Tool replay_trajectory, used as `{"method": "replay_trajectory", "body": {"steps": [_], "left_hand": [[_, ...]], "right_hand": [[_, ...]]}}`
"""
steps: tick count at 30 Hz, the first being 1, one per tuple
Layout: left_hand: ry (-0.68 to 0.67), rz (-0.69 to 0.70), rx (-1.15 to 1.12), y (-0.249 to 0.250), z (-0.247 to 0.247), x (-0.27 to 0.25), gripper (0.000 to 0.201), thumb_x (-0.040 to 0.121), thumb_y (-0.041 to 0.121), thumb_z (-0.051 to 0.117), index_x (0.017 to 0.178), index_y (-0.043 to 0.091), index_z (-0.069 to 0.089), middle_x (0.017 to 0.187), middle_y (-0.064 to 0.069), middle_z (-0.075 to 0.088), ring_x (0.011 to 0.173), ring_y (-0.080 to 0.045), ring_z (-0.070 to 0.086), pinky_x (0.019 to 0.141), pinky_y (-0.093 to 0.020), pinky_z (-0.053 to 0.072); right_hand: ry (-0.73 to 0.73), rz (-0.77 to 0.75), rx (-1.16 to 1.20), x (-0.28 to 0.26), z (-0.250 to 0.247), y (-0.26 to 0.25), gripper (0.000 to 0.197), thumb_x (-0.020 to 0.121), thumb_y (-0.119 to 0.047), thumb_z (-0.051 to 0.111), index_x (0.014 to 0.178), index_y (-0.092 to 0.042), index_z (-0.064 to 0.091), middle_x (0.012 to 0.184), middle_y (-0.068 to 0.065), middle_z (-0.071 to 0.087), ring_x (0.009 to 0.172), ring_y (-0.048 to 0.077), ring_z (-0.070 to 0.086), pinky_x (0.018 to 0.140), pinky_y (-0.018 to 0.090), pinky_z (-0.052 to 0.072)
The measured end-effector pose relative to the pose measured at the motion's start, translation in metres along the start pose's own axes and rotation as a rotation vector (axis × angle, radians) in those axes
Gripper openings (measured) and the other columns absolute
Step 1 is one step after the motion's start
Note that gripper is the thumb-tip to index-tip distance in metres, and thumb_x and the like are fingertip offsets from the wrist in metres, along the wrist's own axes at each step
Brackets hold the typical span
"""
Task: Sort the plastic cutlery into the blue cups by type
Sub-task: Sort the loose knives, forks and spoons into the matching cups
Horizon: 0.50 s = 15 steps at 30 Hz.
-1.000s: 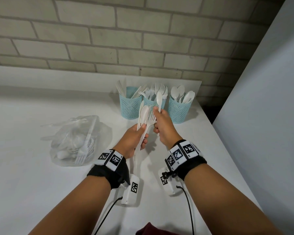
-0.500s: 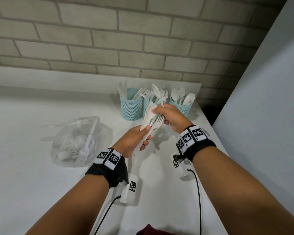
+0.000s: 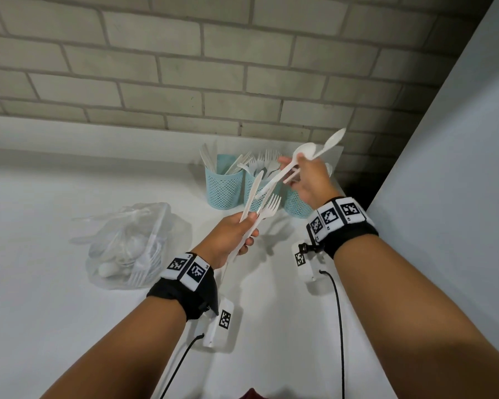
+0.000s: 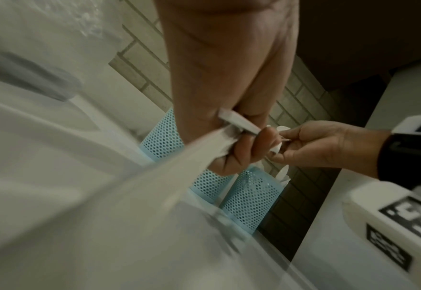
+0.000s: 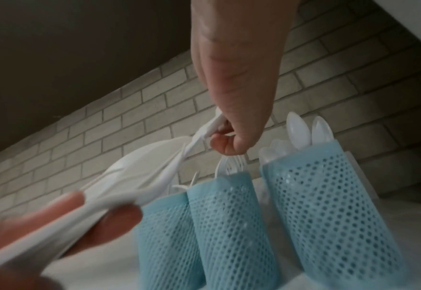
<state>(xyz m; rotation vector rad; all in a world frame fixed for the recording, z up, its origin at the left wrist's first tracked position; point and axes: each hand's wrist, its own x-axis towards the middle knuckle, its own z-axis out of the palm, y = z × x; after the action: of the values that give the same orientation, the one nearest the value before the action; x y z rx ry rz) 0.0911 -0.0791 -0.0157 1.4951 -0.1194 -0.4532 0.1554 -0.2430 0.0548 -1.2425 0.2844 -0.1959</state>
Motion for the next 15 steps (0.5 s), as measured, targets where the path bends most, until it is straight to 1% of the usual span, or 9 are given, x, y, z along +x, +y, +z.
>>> {"method": "replay_trajectory", "body": {"steps": [2,3,4,5,6,7,10,13,15], "left_hand": [[0.031,0.021,-0.008,0.004,0.001,0.003,0.027,0.099,0.035,0.04,0.114,0.018,0.055,0.07,0.004,0.05,0.053,-0.007,0.04,0.048,-0.017,0.034],[0.043,0.031,-0.012,0.006,0.002,0.005,0.026,0.099,0.034,0.04,0.112,0.018,0.054,0.071,0.003,0.05,0.054,-0.007,0.041,0.049,-0.017,0.034],[0.052,0.039,-0.018,0.007,0.003,0.007,0.024,0.099,0.034,0.039,0.11,0.02,0.054,0.071,0.003,0.05,0.055,-0.008,0.041,0.049,-0.018,0.035],[0.061,0.047,-0.026,0.008,0.004,0.008,0.022,0.1,0.034,0.038,0.107,0.021,0.054,0.072,0.003,0.05,0.056,-0.008,0.041,0.05,-0.018,0.035],[0.07,0.053,-0.034,0.009,0.005,0.009,0.021,0.1,0.033,0.038,0.104,0.021,0.054,0.073,0.002,0.05,0.056,-0.008,0.041,0.051,-0.018,0.035],[0.08,0.057,-0.042,0.01,0.006,0.01,0.021,0.1,0.033,0.038,0.104,0.02,0.054,0.073,0.002,0.05,0.056,-0.008,0.041,0.052,-0.019,0.035],[0.101,0.067,-0.057,0.01,0.008,0.013,0.023,0.099,0.033,0.039,0.106,0.018,0.054,0.074,0.002,0.051,0.057,-0.008,0.042,0.054,-0.02,0.035],[0.11,0.078,-0.07,0.009,0.007,0.015,0.021,0.099,0.034,0.039,0.1,0.021,0.055,0.076,0.002,0.051,0.06,-0.009,0.042,0.055,-0.02,0.036],[0.115,0.078,-0.083,0.008,0.006,0.015,0.021,0.099,0.034,0.038,0.101,0.021,0.055,0.076,0.002,0.051,0.061,-0.009,0.043,0.056,-0.02,0.037]], "right_hand": [[0.027,-0.081,0.128,0.008,-0.001,-0.014,0.027,0.103,-0.013,0.029,0.129,-0.009,0.035,0.087,0.008,0.064,0.072,0.017,0.062,0.07,0.034,0.052],[0.065,-0.125,0.183,0.014,-0.003,-0.021,0.023,0.103,-0.011,0.029,0.125,-0.011,0.035,0.081,0.007,0.061,0.067,0.016,0.061,0.068,0.034,0.053],[0.11,-0.173,0.235,0.02,-0.005,-0.027,0.021,0.102,-0.009,0.029,0.122,-0.011,0.035,0.075,0.005,0.056,0.059,0.013,0.056,0.061,0.03,0.052],[0.167,-0.23,0.255,0.027,-0.007,-0.033,0.02,0.102,-0.009,0.029,0.121,-0.011,0.035,0.07,0.003,0.05,0.052,0.009,0.05,0.055,0.026,0.048],[0.221,-0.29,0.232,0.033,-0.009,-0.038,0.021,0.101,-0.009,0.029,0.122,-0.01,0.034,0.067,0.001,0.045,0.048,0.007,0.044,0.051,0.023,0.044],[0.263,-0.342,0.165,0.038,-0.011,-0.042,0.021,0.102,-0.01,0.029,0.122,-0.01,0.034,0.066,0.0,0.042,0.047,0.005,0.04,0.051,0.021,0.041],[0.282,-0.421,-0.014,0.051,-0.016,-0.042,0.015,0.101,-0.009,0.03,0.115,-0.012,0.035,0.064,-0.002,0.04,0.051,0.006,0.039,0.054,0.017,0.04],[0.264,-0.403,-0.127,0.067,-0.023,-0.031,0.017,0.098,-0.003,0.029,0.109,-0.013,0.037,0.065,-0.003,0.042,0.056,0.007,0.04,0.057,0.018,0.038],[0.261,-0.358,-0.213,0.075,-0.026,-0.024,0.019,0.096,0.001,0.031,0.106,-0.013,0.039,0.069,-0.003,0.046,0.059,0.006,0.045,0.06,0.018,0.039]]}}
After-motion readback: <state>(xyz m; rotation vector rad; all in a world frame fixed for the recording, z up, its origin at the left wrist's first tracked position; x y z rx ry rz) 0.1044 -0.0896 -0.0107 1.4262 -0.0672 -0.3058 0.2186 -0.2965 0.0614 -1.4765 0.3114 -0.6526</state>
